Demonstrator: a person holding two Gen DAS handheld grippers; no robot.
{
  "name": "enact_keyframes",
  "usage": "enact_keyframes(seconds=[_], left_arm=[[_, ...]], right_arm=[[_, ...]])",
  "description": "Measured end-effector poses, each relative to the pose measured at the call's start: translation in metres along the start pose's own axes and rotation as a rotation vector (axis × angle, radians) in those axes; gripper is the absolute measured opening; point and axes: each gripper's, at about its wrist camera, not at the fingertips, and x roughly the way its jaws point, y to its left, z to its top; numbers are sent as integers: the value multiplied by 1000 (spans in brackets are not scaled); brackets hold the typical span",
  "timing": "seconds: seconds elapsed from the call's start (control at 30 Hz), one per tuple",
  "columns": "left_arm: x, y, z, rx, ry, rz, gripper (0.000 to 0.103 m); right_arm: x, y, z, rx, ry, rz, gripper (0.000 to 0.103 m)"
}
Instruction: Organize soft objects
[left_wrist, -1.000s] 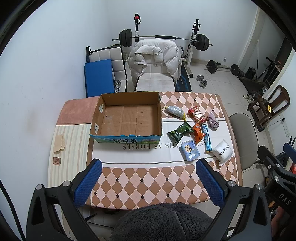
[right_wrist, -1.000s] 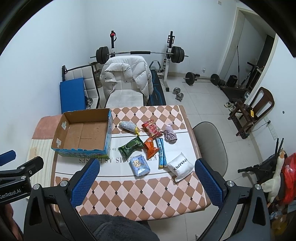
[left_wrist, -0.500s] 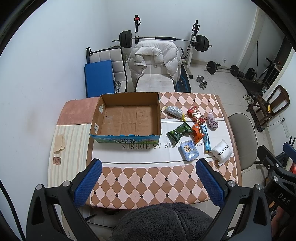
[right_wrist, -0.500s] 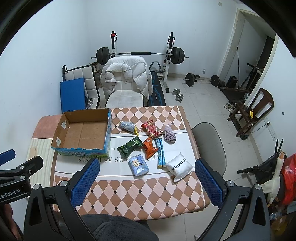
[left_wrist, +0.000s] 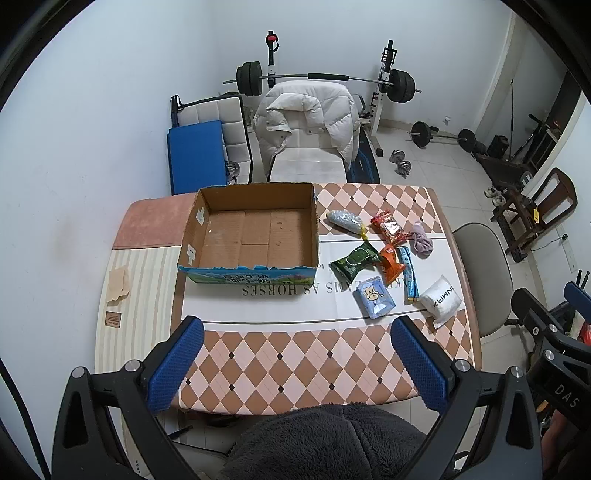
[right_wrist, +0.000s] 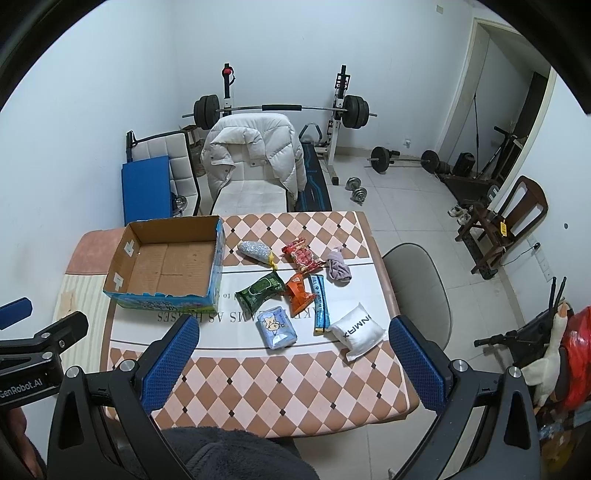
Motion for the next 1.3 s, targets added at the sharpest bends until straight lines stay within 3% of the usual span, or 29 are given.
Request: enact_keyframes(seconds=[0.37, 0.53, 0.7, 0.93, 1.17, 1.3], left_arm=[[-1, -6, -1, -2, -2, -4, 103], [0, -27, 1, 12, -2, -16, 103], [45, -41, 23, 50, 20, -22, 103], [167, -64, 40, 57, 278, -119, 103], [301, -108, 31, -41, 559, -251, 103], [366, -136, 19, -104, 699, -284, 101]], right_arm=[[-4, -1, 0, -2, -8, -3, 103], [2, -8, 1, 16, 7, 19, 103], [43, -39, 10, 79, 56, 33, 103], [143, -101, 10, 122, 204, -56, 103], [287, -142, -22, -1, 417, -103, 103], [369, -158, -46, -65, 550, -95, 103]])
